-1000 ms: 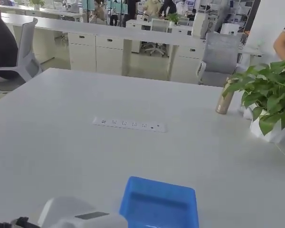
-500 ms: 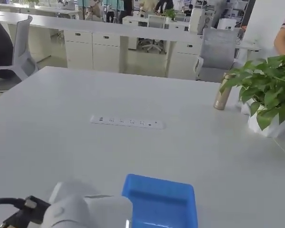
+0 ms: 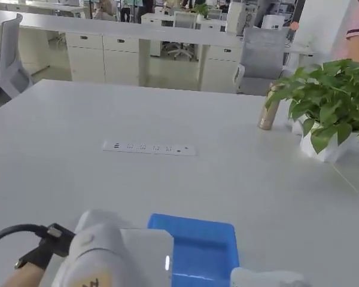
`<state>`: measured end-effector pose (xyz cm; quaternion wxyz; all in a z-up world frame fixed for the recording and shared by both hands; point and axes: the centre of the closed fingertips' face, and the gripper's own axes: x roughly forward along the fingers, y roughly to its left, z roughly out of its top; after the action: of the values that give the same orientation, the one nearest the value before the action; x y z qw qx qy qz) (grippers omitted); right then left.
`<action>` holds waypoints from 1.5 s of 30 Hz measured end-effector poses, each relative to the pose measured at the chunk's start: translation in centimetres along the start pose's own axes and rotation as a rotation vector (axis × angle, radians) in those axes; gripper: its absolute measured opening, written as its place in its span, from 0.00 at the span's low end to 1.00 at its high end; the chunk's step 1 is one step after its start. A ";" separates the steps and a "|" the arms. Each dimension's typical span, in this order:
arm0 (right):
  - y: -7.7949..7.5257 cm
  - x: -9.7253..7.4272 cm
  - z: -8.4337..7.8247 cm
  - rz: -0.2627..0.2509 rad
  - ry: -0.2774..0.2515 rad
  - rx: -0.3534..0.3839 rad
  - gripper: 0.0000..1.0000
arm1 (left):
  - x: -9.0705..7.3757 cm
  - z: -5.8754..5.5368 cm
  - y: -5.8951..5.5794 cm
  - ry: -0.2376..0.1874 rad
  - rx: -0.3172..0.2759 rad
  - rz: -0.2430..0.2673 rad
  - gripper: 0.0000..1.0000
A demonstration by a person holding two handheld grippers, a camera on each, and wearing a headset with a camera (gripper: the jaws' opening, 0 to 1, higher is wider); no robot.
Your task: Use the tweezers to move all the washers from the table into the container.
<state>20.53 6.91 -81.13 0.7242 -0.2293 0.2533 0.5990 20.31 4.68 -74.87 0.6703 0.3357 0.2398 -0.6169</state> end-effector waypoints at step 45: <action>-0.6 0.2 -0.4 -0.059 -0.040 0.138 0.03 | -3.3 0.0 1.8 -0.301 -0.410 0.205 0.24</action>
<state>21.13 6.73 -81.59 0.7605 -0.1744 0.2725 0.5630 21.65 6.89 -72.21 0.8112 0.1199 0.2223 -0.5274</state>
